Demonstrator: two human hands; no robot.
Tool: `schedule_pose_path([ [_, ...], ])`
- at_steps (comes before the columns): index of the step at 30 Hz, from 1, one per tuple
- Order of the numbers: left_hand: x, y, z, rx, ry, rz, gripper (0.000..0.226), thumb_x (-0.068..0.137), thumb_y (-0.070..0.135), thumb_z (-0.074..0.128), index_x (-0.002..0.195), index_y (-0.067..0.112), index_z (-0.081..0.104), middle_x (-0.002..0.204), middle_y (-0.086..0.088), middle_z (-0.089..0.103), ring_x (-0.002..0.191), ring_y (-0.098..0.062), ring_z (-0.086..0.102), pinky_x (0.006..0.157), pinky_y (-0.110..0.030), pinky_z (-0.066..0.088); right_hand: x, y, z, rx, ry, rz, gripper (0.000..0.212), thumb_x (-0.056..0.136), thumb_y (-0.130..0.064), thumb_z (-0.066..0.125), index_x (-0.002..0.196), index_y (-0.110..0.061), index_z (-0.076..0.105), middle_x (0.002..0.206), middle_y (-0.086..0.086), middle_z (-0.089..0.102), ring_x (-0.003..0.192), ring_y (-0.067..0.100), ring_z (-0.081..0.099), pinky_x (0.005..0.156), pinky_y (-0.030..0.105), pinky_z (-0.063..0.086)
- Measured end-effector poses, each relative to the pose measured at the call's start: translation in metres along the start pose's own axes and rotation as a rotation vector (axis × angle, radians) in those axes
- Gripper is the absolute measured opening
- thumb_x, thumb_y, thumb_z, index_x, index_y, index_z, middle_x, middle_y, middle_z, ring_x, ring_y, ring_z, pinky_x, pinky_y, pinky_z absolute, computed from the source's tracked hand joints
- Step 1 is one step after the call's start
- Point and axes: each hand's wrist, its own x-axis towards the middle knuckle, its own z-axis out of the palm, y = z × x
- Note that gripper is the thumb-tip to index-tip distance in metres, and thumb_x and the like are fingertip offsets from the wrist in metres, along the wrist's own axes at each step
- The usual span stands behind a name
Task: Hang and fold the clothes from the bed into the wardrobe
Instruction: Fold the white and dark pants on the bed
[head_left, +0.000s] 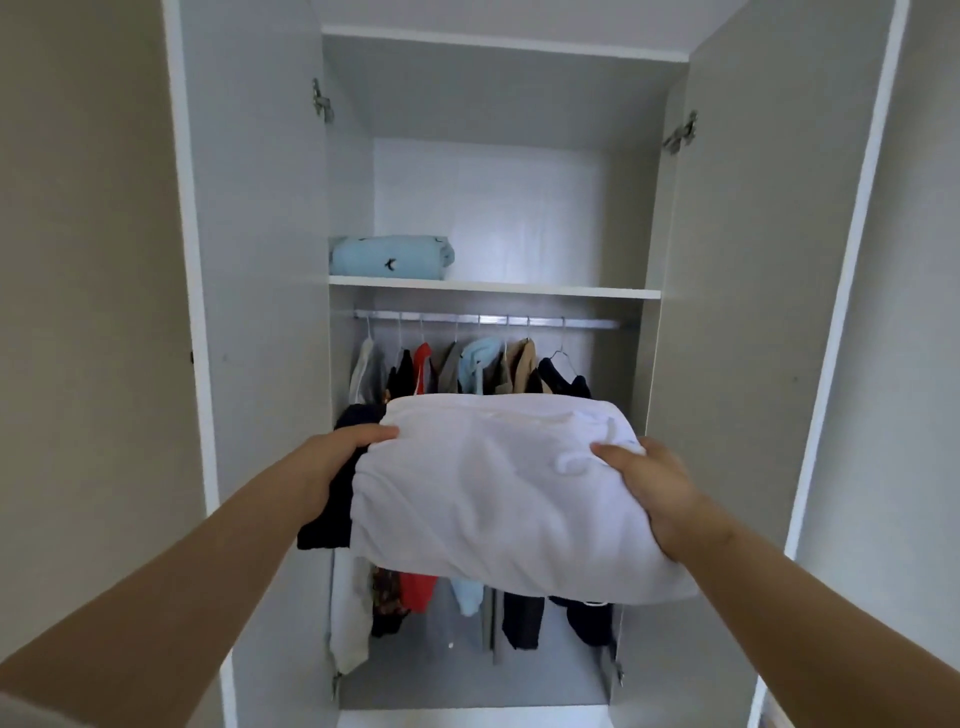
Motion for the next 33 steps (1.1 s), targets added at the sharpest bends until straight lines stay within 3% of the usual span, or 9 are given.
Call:
schedule_pose_path([
  [5, 0.117, 0.068, 0.006, -0.02, -0.013, 0.068, 0.025, 0.073, 0.031, 0.075, 0.081, 0.008, 0.067, 0.06, -0.011, 0.069, 0.06, -0.027, 0.063, 0.052, -0.03, 0.049, 0.126, -0.035, 0.047, 0.015, 0.007, -0.092, 0.024, 0.081, -0.018, 0.07, 0.102, -0.011, 0.061, 0.088, 0.009, 0.067, 0.074, 0.024, 0.064, 0.056, 0.026, 0.047],
  [15, 0.276, 0.19, 0.028, -0.011, -0.065, 0.23, 0.027, 0.072, 0.032, 0.075, 0.088, 0.013, 0.066, 0.074, -0.008, 0.068, 0.06, -0.024, 0.064, 0.048, -0.026, 0.05, 0.303, -0.113, 0.096, 0.014, -0.005, -0.248, 0.032, 0.083, -0.019, 0.068, 0.112, -0.011, 0.057, 0.091, 0.004, 0.066, 0.078, 0.019, 0.064, 0.06, 0.026, 0.047],
  [18, 0.309, 0.225, 0.036, 0.016, -0.038, 0.279, 0.029, 0.072, 0.034, 0.075, 0.089, 0.013, 0.066, 0.076, -0.008, 0.069, 0.063, -0.025, 0.064, 0.051, -0.027, 0.05, 0.349, -0.132, 0.102, -0.002, -0.019, -0.3, 0.024, 0.084, -0.02, 0.067, 0.104, -0.017, 0.054, 0.081, -0.005, 0.061, 0.067, 0.01, 0.059, 0.047, 0.019, 0.043],
  [20, 0.33, 0.247, 0.046, 0.032, -0.028, 0.308, 0.021, 0.074, 0.032, 0.073, 0.077, 0.013, 0.065, 0.059, -0.007, 0.068, 0.046, -0.021, 0.063, 0.04, -0.024, 0.049, 0.379, -0.145, 0.104, -0.015, -0.022, -0.335, 0.024, 0.084, -0.021, 0.067, 0.103, -0.02, 0.052, 0.078, -0.008, 0.058, 0.063, 0.007, 0.056, 0.04, 0.014, 0.04],
  [22, 0.35, 0.268, 0.058, 0.04, -0.03, 0.35, 0.021, 0.077, 0.031, 0.07, 0.068, 0.014, 0.062, 0.049, -0.004, 0.064, 0.037, -0.018, 0.06, 0.036, -0.023, 0.048, 0.411, -0.16, 0.104, -0.054, -0.012, -0.375, 0.025, 0.084, -0.022, 0.067, 0.106, -0.02, 0.054, 0.081, -0.006, 0.06, 0.063, 0.006, 0.056, 0.045, 0.015, 0.042],
  [25, 0.386, 0.294, 0.083, 0.056, -0.054, 0.416, 0.02, 0.079, 0.032, 0.067, 0.068, 0.016, 0.062, 0.05, -0.002, 0.065, 0.039, -0.017, 0.061, 0.04, -0.019, 0.048, 0.467, -0.18, 0.097, -0.078, 0.018, -0.428, 0.031, 0.084, -0.021, 0.067, 0.112, -0.012, 0.058, 0.099, 0.004, 0.062, 0.068, 0.01, 0.057, 0.07, 0.024, 0.044],
  [27, 0.414, 0.309, 0.104, 0.051, -0.07, 0.453, 0.019, 0.08, 0.032, 0.066, 0.071, 0.016, 0.064, 0.053, -0.002, 0.067, 0.041, -0.017, 0.063, 0.04, -0.021, 0.049, 0.509, -0.19, 0.089, -0.101, 0.038, -0.426, 0.031, 0.083, -0.022, 0.067, 0.111, -0.01, 0.059, 0.101, 0.006, 0.062, 0.068, 0.012, 0.058, 0.071, 0.027, 0.044],
  [29, 0.448, 0.324, 0.127, 0.052, -0.073, 0.477, 0.018, 0.078, 0.033, 0.069, 0.084, 0.015, 0.068, 0.066, -0.003, 0.071, 0.05, -0.019, 0.065, 0.042, -0.022, 0.05, 0.554, -0.198, 0.079, -0.115, 0.052, -0.416, 0.03, 0.082, -0.022, 0.068, 0.108, -0.01, 0.06, 0.099, 0.005, 0.064, 0.07, 0.014, 0.059, 0.07, 0.027, 0.044],
  [33, 0.52, 0.333, 0.169, 0.078, -0.003, 0.468, 0.047, 0.074, 0.031, 0.074, 0.114, 0.01, 0.063, 0.099, -0.009, 0.068, 0.073, -0.024, 0.065, 0.055, -0.027, 0.052, 0.63, -0.189, 0.071, -0.199, 0.1, -0.34, 0.046, 0.08, -0.023, 0.071, 0.119, -0.003, 0.057, 0.111, 0.011, 0.064, 0.088, 0.026, 0.062, 0.08, 0.032, 0.046],
])
